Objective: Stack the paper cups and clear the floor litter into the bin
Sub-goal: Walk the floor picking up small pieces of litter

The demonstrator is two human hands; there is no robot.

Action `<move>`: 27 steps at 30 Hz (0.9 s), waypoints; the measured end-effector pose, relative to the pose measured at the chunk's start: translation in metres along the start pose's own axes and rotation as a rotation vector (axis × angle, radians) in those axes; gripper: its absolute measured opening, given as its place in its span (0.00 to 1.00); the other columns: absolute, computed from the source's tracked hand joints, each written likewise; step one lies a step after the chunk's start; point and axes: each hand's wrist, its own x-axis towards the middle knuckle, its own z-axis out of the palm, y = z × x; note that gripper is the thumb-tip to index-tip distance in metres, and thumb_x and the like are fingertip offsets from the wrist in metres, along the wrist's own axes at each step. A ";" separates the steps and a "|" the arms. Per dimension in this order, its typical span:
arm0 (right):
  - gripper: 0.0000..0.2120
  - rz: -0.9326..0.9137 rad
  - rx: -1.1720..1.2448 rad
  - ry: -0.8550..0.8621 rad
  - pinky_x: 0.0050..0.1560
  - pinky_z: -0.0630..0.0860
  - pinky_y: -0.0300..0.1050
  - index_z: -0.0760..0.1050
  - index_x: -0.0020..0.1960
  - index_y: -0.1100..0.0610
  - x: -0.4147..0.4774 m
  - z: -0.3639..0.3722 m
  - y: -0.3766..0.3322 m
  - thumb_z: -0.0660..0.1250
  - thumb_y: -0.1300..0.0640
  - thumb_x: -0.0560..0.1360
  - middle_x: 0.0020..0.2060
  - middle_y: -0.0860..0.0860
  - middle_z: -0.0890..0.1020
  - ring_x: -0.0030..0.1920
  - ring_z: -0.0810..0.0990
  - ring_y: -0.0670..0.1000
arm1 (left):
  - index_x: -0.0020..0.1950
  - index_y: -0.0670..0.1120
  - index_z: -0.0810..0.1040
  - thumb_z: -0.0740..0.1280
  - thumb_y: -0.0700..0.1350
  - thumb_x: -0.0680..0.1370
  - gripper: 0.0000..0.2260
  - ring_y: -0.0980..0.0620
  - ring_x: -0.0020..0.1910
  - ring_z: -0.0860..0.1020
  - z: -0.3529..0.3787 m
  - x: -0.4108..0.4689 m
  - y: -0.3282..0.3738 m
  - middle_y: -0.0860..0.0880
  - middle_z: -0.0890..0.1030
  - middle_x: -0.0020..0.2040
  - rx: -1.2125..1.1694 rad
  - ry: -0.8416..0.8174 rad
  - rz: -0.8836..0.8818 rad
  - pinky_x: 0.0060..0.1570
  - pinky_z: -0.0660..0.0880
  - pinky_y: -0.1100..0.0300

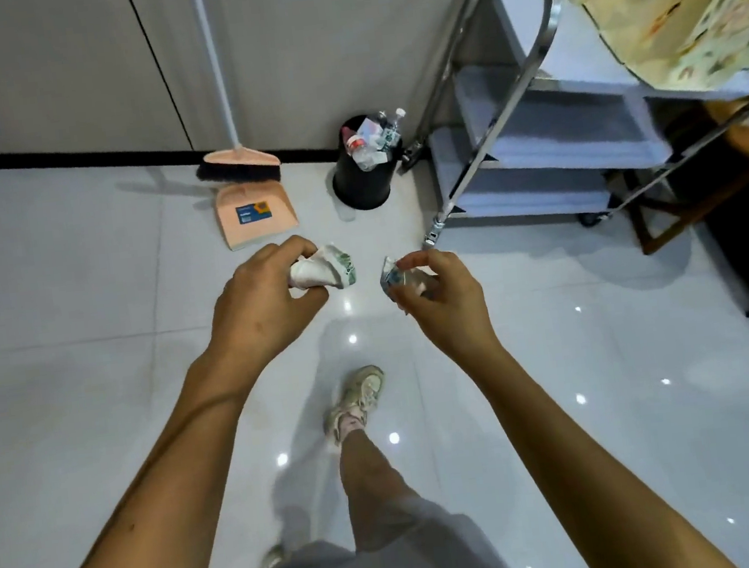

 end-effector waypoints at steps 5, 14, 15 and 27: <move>0.10 0.011 0.015 0.014 0.46 0.79 0.48 0.75 0.47 0.51 0.154 -0.028 0.013 0.71 0.62 0.70 0.44 0.41 0.73 0.48 0.79 0.52 | 0.50 0.52 0.75 0.67 0.48 0.69 0.11 0.46 0.45 0.74 0.034 0.156 0.030 0.50 0.79 0.48 -0.043 -0.012 -0.036 0.47 0.74 0.48; 0.09 0.090 0.005 -0.004 0.44 0.74 0.29 0.76 0.51 0.56 0.384 -0.053 0.018 0.70 0.61 0.71 0.48 0.47 0.72 0.42 0.74 0.41 | 0.52 0.51 0.75 0.67 0.47 0.70 0.11 0.47 0.47 0.74 0.062 0.387 0.058 0.49 0.78 0.48 -0.005 -0.025 -0.047 0.46 0.74 0.50; 0.10 0.098 -0.002 -0.009 0.44 0.72 0.25 0.76 0.52 0.56 0.403 -0.051 0.020 0.70 0.61 0.71 0.49 0.47 0.72 0.43 0.74 0.39 | 0.52 0.50 0.75 0.67 0.47 0.70 0.12 0.46 0.47 0.74 0.065 0.409 0.058 0.49 0.78 0.49 -0.012 -0.020 -0.043 0.45 0.73 0.51; 0.09 0.243 -0.048 -0.027 0.48 0.73 0.32 0.77 0.50 0.55 0.646 0.047 0.173 0.69 0.61 0.71 0.48 0.45 0.72 0.44 0.73 0.39 | 0.58 0.44 0.74 0.68 0.43 0.71 0.16 0.39 0.51 0.74 0.224 0.653 -0.071 0.41 0.78 0.52 0.096 -0.024 -0.082 0.45 0.69 0.52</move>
